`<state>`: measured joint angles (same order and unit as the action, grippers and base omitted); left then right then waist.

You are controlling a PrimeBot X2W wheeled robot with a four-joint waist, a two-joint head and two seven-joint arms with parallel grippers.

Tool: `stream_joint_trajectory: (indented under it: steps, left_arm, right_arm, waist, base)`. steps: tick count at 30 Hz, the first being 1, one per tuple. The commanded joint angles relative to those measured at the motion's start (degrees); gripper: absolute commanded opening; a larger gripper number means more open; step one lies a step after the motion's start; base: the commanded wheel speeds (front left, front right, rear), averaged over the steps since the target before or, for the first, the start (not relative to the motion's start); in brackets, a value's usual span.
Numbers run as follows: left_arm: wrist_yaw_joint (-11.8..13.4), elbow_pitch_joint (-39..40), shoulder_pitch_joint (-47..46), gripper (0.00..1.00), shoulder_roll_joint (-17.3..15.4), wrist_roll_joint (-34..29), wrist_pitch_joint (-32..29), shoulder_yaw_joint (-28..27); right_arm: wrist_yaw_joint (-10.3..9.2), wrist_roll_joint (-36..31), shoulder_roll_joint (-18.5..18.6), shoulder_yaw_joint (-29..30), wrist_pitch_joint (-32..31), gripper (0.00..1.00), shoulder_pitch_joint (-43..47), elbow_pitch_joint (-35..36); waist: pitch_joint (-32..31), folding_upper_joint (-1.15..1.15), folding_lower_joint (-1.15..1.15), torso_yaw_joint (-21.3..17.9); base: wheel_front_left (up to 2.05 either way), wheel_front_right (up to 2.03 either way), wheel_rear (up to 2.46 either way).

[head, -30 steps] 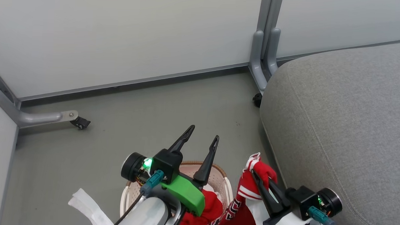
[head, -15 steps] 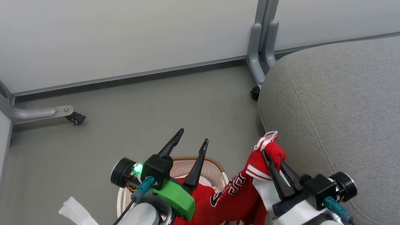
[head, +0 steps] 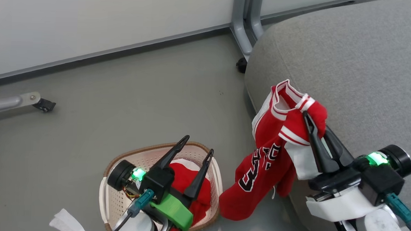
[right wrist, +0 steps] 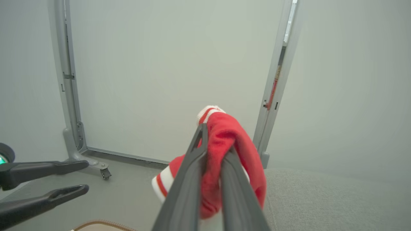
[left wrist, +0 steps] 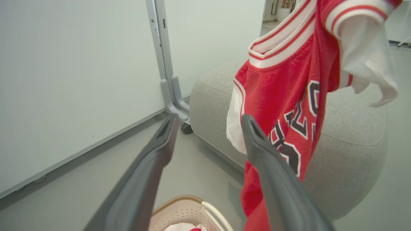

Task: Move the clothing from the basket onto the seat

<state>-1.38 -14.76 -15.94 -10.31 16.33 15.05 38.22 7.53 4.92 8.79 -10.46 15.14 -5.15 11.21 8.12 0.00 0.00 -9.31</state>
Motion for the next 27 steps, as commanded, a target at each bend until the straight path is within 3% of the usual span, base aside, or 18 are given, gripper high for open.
stream_joint_trajectory:
  steps: [1,15,21,27]
  left_arm:
    - [-0.22,0.45,0.47,1.00,-0.56,-0.82,0.19,-0.53]
    - [-4.24,6.14,-2.90,1.00,-4.22,-7.02,0.18,-0.05]
    - [-5.18,7.79,-5.59,1.00,-5.74,-8.28,-0.13,1.70]
    - [-5.69,10.46,-9.71,1.00,-7.92,-8.78,-2.17,3.82]
  right_arm:
    - [-0.08,1.12,-0.24,0.67,0.02,0.00,0.69,1.16]
    - [-0.07,7.76,0.53,5.94,0.02,0.00,3.42,11.43]
    - [-0.07,10.46,6.02,8.50,0.02,0.00,-5.71,14.18]
    - [-0.07,13.57,11.36,17.26,0.01,0.00,-23.35,12.70]
  waist:
    - [3.97,0.00,0.00,-4.34]
    - [13.58,0.00,0.00,-15.95]
    - [18.98,0.00,0.00,-17.82]
    - [24.87,0.00,0.00,-16.28]
  base:
    - [0.00,0.00,0.00]
    - [0.00,0.00,0.00]
    - [0.00,0.00,0.00]
    - [0.00,0.00,0.00]
